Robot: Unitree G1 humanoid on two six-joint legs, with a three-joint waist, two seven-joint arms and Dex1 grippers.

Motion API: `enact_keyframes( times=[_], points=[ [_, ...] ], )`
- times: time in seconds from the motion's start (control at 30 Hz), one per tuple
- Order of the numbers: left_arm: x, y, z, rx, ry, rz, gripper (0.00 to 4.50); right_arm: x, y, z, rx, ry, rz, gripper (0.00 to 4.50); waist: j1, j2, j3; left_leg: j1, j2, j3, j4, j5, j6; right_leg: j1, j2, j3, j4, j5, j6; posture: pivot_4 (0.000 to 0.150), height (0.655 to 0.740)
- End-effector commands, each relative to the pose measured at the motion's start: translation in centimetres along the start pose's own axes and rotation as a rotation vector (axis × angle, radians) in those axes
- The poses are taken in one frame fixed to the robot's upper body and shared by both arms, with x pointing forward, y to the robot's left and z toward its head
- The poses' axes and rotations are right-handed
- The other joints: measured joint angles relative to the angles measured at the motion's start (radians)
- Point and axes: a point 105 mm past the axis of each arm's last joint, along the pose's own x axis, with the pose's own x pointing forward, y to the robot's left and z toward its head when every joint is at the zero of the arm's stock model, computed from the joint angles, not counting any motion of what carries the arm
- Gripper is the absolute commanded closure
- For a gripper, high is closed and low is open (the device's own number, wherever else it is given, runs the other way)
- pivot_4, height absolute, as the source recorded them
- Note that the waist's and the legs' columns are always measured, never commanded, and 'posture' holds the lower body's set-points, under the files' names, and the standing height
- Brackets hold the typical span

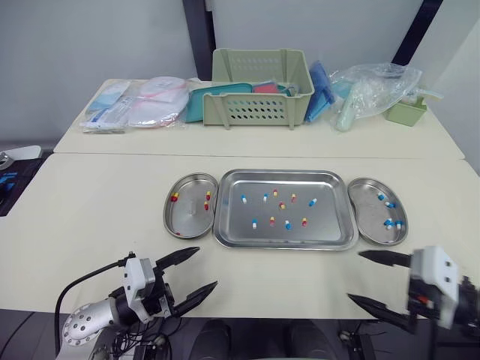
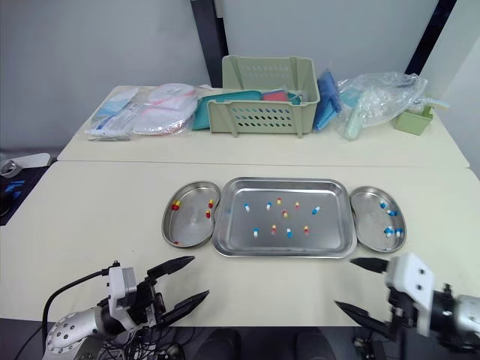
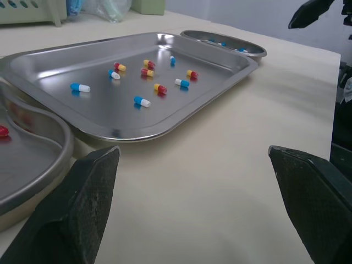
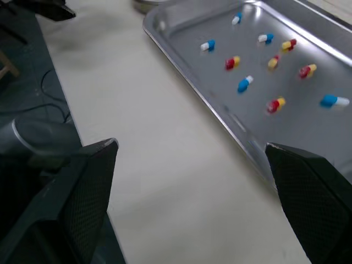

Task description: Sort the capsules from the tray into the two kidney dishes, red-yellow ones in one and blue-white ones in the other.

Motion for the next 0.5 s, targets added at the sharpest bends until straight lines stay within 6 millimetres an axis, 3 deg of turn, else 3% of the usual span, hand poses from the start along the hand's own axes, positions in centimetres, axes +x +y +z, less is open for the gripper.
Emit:
enact_keyframes(
  times=[0.03,0.13,0.23,0.33,0.5],
  points=[
    [0.0,-0.2,0.5,0.024,-0.019,-0.006,0.02,2.2,-0.4,1.2,0.008,-0.041,-0.051,0.0,0.0,-0.001,0.0,0.0,0.0,0.0,0.0,0.0,0.0,0.0,0.0,0.0,0.0,0.0,0.0,0.15,0.74],
    [0.0,-0.3,0.4,0.027,-0.016,-0.012,0.02,4.4,-1.1,1.9,-0.012,-0.057,-0.056,0.0,0.0,-0.001,0.0,0.0,0.0,0.0,0.0,0.0,0.0,0.0,0.0,0.0,0.0,0.0,0.0,0.15,0.74],
    [0.1,-0.4,0.4,0.029,-0.016,-0.017,0.0,7.5,-2.0,2.5,-0.025,-0.067,-0.064,0.58,-0.002,-0.002,-0.001,0.0,0.0,-0.001,0.0,0.0,0.0,-0.001,0.0,-0.001,0.0,0.0,0.0,0.15,0.74],
    [0.2,-0.5,0.5,0.031,-0.017,-0.022,0.0,9.4,-1.9,3.0,-0.037,-0.071,-0.037,1.6,-0.001,-0.001,0.0,0.0,0.0,-0.001,0.0,0.0,0.0,-0.001,0.0,-0.001,0.0,0.0,0.0,0.15,0.74],
    [0.4,-0.6,0.6,0.034,-0.017,-0.026,0.0,12.8,-2.0,4.1,-0.061,-0.046,-0.029,1.6,-0.001,-0.001,0.0,-0.001,0.0,-0.002,0.0,0.0,0.0,-0.002,0.0,-0.001,0.001,0.0,0.0,0.15,0.74]
  ],
)
